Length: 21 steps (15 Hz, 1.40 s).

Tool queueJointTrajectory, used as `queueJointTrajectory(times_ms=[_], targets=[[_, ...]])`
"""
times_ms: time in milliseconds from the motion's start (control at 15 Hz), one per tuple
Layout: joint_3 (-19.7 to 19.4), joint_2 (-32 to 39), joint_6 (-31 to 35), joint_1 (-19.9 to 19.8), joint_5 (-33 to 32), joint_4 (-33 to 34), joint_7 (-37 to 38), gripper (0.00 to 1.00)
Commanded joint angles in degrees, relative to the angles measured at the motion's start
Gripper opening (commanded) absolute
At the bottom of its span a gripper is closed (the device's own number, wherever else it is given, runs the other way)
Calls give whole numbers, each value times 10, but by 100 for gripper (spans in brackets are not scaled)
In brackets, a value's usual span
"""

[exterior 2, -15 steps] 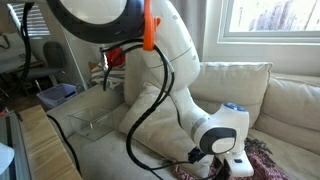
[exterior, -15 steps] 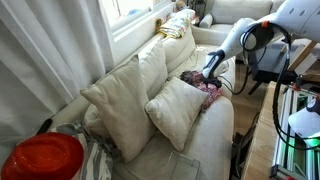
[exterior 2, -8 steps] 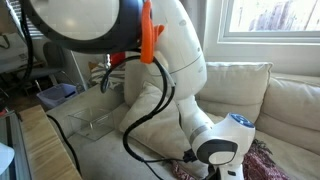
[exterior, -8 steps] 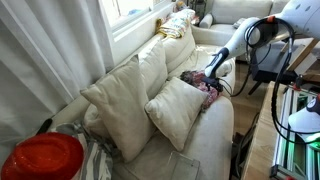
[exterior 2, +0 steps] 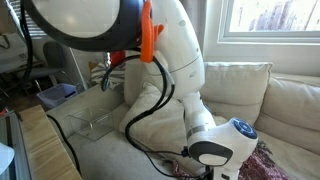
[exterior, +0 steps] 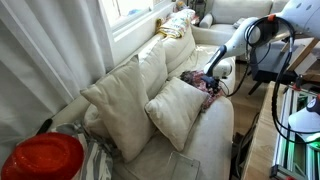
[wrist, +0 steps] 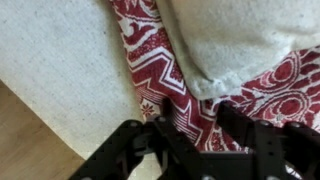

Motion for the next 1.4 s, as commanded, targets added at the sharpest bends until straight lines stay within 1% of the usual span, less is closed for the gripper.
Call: queueJointTrajectory(times_ms=[0,67,133,200,267,333,400,467,533,733,800,867,933,1000,1067,1333], targets=[[7,0,21,-1,48,-24,-31,20],[6,0,23,-1,56,-26,-35,12],[7,-1,24,-2,63,-28,-40,6],[7,-1,25,-2,68,-29,-46,1],[6,-2,26,-2,70,-29,-53,0],[3,-2,22,-1,72,-28,-58,2],[0,-2,3,-3,68,-20,-69,3],[-11,-2,-16,3,61,-13,-69,1],[-21,-3,-36,8,56,-3,-69,3],[-57,-8,-90,22,41,33,-67,3],[-43,0,-105,2,-8,59,-43,3],[-80,8,-132,29,22,85,-57,3],[-65,-3,-135,10,-28,86,-32,3],[-74,-2,-141,14,-35,103,-31,3],[-104,5,-149,35,-12,120,-39,3],[-133,2,-134,45,-25,144,-29,3]])
